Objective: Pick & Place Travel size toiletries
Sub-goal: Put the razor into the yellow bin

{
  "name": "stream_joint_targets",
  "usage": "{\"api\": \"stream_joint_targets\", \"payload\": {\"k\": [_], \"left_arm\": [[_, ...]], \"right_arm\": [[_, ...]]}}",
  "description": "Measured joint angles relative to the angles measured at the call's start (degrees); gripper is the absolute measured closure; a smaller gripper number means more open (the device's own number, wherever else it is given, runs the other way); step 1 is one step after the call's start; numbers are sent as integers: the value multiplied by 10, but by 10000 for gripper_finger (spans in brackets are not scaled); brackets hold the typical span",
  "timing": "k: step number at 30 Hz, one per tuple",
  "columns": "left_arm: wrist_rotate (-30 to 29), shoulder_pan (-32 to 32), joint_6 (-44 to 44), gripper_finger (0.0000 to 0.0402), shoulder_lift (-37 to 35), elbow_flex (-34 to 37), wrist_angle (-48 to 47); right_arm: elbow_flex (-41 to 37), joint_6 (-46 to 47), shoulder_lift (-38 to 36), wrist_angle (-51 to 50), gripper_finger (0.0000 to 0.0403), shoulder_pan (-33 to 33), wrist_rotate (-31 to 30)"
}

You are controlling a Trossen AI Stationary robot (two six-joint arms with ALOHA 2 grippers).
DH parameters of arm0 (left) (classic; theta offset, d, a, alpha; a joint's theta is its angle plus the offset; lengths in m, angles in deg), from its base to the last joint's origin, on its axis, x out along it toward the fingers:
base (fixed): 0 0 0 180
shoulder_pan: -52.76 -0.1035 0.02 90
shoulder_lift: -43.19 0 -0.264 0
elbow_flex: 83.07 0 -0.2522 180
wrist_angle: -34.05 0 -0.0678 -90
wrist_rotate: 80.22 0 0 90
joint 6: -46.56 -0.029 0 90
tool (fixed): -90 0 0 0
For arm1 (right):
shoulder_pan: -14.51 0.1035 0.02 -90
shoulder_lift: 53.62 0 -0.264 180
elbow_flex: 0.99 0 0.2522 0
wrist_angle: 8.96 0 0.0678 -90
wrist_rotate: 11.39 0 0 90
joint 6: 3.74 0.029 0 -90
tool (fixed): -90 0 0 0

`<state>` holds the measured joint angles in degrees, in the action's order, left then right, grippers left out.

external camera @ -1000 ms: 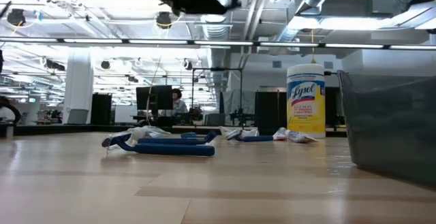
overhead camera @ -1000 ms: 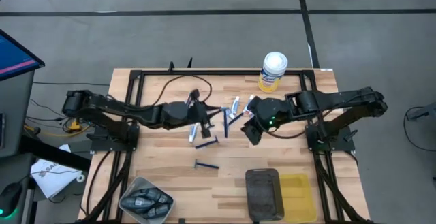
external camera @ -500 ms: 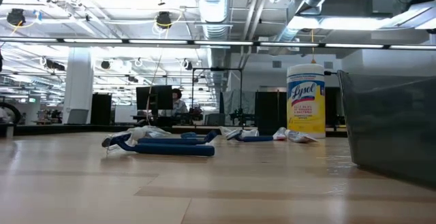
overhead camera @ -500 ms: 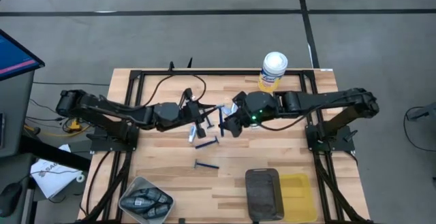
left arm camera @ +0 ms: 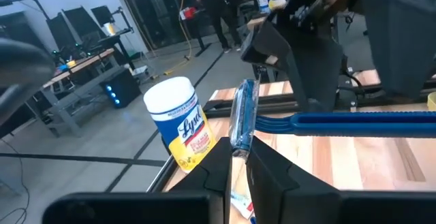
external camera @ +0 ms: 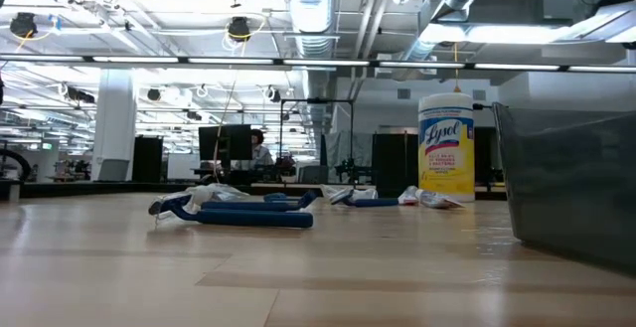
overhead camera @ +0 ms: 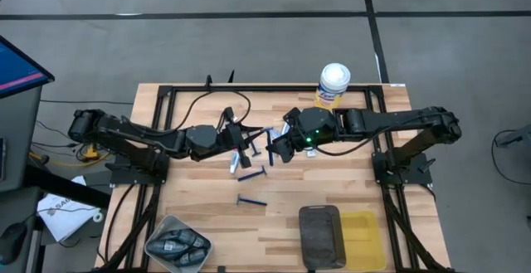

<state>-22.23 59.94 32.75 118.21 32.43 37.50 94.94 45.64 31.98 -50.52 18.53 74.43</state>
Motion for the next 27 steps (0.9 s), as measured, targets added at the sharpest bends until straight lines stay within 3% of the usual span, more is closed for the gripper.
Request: {"api": "stream_joint_targets", "payload": {"k": [12, 27], "left_arm": [[9, 1, -10, 376, 0, 0, 41], [7, 2, -12, 375, -1, -1, 54]], "right_arm": [[0, -12, 0, -4, 215, -7, -2], [-1, -45, 0, -5, 383, -12, 12]]}}
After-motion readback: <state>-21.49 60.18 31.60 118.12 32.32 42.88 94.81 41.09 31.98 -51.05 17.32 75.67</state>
